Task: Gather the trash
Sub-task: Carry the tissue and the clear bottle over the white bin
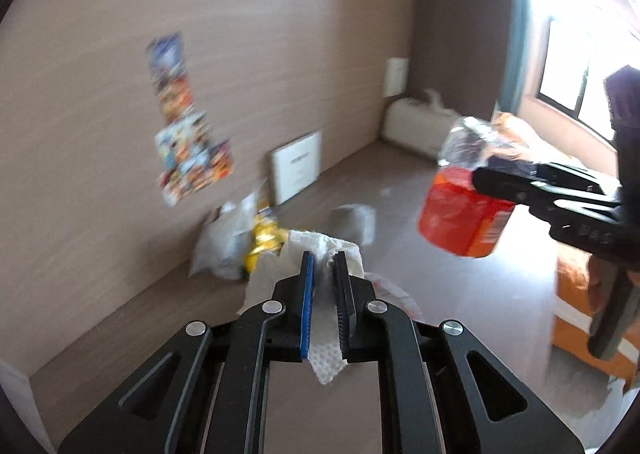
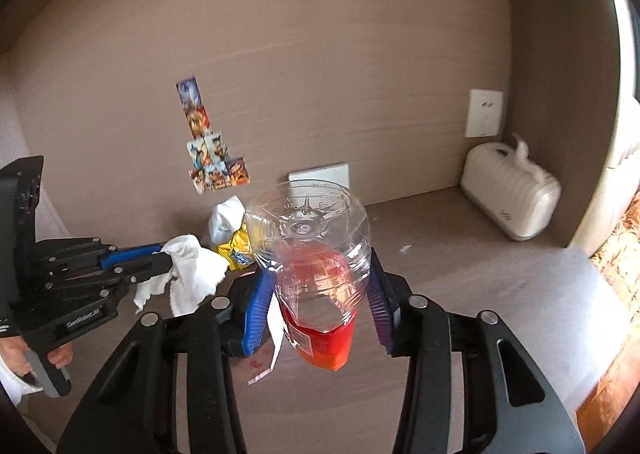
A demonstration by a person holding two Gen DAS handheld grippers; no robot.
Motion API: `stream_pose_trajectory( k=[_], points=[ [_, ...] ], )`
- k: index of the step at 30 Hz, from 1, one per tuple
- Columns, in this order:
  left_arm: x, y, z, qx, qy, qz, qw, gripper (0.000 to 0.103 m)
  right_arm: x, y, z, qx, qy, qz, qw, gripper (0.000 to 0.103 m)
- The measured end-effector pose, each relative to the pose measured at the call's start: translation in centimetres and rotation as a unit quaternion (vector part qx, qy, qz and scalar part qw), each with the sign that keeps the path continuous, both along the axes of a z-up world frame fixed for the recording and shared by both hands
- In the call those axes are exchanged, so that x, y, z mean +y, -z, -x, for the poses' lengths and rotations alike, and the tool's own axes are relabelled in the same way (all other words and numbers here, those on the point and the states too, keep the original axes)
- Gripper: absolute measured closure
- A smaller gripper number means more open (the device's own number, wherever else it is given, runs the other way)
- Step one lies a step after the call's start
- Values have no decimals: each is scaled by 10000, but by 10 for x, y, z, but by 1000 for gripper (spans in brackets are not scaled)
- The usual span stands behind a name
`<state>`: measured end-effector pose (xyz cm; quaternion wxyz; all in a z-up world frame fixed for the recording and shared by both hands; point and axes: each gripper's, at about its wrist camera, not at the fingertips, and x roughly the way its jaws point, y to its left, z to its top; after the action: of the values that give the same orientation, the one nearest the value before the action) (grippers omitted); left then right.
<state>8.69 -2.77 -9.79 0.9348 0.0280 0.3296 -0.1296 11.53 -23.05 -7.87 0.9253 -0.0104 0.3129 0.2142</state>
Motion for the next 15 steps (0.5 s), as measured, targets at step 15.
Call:
stream_pose_trajectory(
  k=[15],
  points=[
    [-142, -20, 40, -41, 1527, 183, 9881, 93, -115, -19, 74, -49, 1081, 35, 9941, 58]
  ],
)
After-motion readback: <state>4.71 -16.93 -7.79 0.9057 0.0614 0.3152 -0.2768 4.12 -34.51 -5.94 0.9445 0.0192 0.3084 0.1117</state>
